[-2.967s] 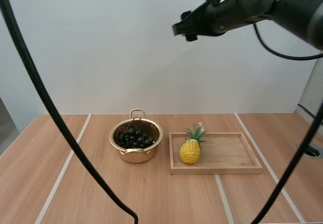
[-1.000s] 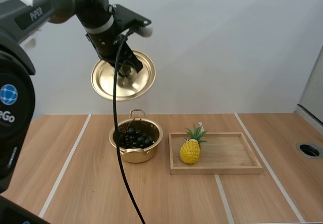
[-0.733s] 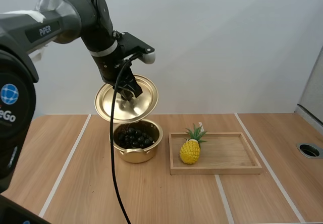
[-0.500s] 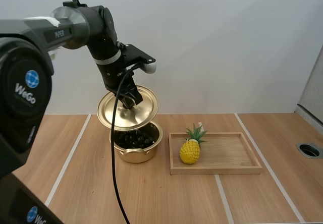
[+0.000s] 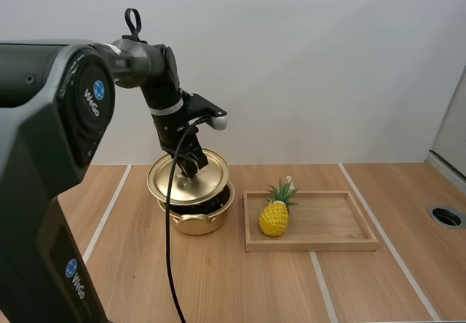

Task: Open the pot, put the grape inside, and close it

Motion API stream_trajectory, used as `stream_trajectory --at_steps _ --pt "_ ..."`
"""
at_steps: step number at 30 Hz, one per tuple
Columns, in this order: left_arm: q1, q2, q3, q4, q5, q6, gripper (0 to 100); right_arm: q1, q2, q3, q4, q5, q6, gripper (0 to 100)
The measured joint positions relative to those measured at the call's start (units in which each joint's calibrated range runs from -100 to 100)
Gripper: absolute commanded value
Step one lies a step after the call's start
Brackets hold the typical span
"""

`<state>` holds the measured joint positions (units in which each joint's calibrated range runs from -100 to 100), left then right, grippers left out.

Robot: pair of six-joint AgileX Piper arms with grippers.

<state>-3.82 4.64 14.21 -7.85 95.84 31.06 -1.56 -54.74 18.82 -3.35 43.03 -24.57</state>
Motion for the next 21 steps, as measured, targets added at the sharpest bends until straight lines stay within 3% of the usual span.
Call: stream_trajectory --at_steps 12,21 --pt "-0.08 4.68 -2.75 -1.06 0.77 0.40 0 0.00 0.00 0.00 0.00 1.18 0.00 0" --pt "-1.70 6.31 -4.06 -1.22 3.53 0.49 0 0.00 0.00 0.00 0.00 1.54 0.00 0"
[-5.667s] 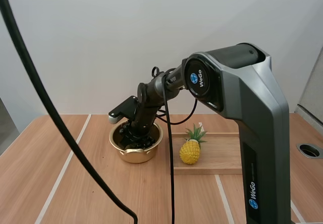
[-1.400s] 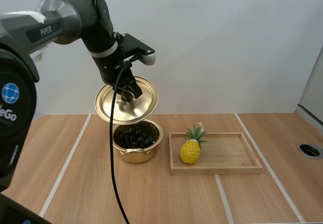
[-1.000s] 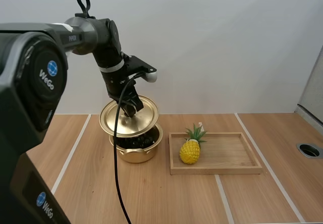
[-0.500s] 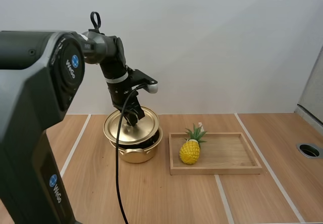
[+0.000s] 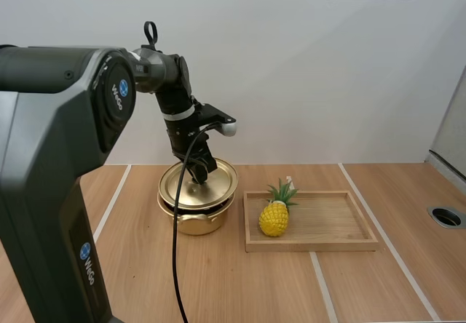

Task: Open the pot, put the grape inside, and close it

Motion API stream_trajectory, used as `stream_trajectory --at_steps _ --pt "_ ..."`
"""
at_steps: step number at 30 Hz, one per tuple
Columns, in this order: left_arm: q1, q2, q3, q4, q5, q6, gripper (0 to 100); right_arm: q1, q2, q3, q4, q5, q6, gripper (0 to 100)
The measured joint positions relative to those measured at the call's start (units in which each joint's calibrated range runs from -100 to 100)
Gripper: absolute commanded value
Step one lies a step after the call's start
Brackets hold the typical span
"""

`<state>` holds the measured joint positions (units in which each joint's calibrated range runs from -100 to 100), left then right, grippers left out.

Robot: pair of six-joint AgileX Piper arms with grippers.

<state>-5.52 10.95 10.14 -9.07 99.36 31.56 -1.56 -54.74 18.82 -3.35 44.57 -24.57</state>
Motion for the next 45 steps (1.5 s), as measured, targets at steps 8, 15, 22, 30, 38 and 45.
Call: stream_trajectory --at_steps 8,15,22,30,38,45 --pt "-0.25 0.06 -0.10 3.59 0.41 -0.56 0 0.00 0.00 0.00 0.00 0.52 0.00 0" --pt "-0.34 0.67 -0.15 4.04 0.41 -0.63 0 0.00 0.00 0.00 0.00 0.69 0.00 0" --pt "-0.34 2.96 -0.27 4.14 0.41 -0.63 0 0.00 0.00 0.00 0.00 0.69 0.00 0" --pt "-0.34 3.06 -0.43 4.14 0.64 -0.63 0 0.00 0.00 0.00 0.00 0.69 0.00 0" --pt "-0.34 3.06 -0.43 3.41 0.64 -0.63 90 0.00 0.00 0.00 0.00 0.69 0.00 0" --pt "-0.34 3.21 -0.43 2.15 0.64 -2.89 100 0.00 0.00 0.00 0.00 0.69 0.00 0"
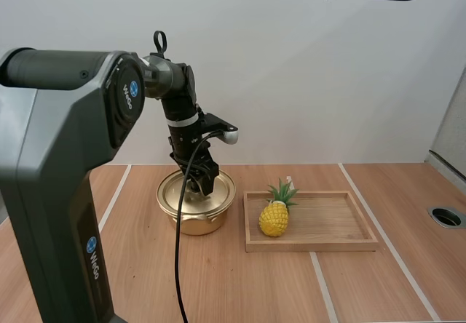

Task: Open the pot, put the grape inside, and close it

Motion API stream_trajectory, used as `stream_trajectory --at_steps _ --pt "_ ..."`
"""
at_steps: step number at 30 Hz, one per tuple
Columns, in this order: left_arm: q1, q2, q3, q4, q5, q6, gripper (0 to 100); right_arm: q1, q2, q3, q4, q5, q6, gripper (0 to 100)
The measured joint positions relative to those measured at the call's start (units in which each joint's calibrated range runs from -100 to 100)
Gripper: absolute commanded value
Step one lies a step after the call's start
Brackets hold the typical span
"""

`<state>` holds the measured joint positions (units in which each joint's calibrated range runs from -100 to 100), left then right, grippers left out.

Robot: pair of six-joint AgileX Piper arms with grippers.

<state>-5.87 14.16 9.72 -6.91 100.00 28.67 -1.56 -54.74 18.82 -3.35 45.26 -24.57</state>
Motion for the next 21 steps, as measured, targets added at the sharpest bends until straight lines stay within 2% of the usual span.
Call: stream_trajectory --at_steps 11,21 --pt "0.00 -2.31 -4.61 0.22 0.00 -3.78 100 0.00 0.00 0.00 0.33 0.00 0.00 0" --pt "0.00 -16.49 -17.80 1.48 0.00 -9.89 100 0.00 0.00 0.00 0.33 0.00 0.00 0"
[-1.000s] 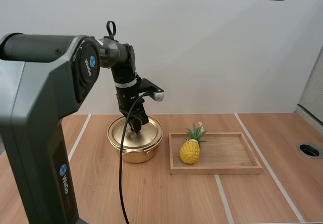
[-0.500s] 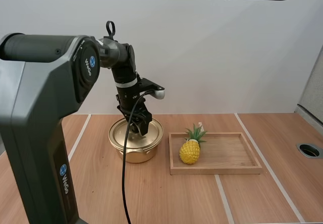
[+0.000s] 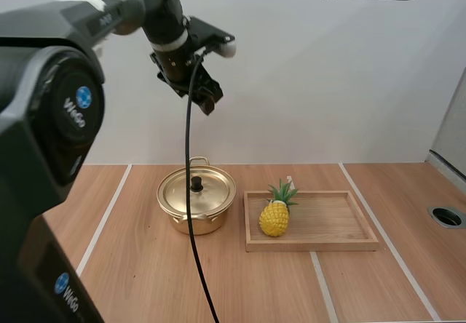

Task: Open the pot, put the grape inside, and close it

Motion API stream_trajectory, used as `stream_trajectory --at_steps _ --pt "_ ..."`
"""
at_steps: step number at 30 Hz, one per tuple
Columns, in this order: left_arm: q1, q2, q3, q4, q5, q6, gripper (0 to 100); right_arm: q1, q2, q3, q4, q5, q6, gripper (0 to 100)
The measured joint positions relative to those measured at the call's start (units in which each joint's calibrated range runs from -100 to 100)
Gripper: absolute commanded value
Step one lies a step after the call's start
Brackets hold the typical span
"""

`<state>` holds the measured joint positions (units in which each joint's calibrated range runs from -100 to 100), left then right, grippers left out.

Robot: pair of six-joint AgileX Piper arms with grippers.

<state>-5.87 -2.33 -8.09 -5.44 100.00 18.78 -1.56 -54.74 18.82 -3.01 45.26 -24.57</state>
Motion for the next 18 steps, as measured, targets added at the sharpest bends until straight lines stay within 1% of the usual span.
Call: stream_trajectory --at_steps 5,9,12,13,15,18 --pt "0.00 -9.02 -6.47 0.21 0.00 -3.77 100 0.00 0.00 0.00 0.00 0.00 0.00 0" --pt "0.00 -15.32 -10.04 0.21 0.00 -5.20 100 0.00 0.00 0.00 0.00 0.00 0.00 0" --pt "0.00 -19.53 -12.24 1.72 0.00 -7.17 50 0.00 0.00 0.00 0.00 0.00 0.00 0" --pt "0.00 -20.88 -12.82 2.42 0.00 -7.75 35 0.00 0.00 0.00 0.00 0.00 0.00 0" --pt "0.00 -23.78 -13.26 3.66 0.00 -8.32 0 0.00 0.00 0.00 0.00 0.00 0.00 0" --pt "0.00 -28.11 -13.37 4.48 0.00 -8.61 0 0.00 0.00 0.00 0.00 0.00 0.00 0"
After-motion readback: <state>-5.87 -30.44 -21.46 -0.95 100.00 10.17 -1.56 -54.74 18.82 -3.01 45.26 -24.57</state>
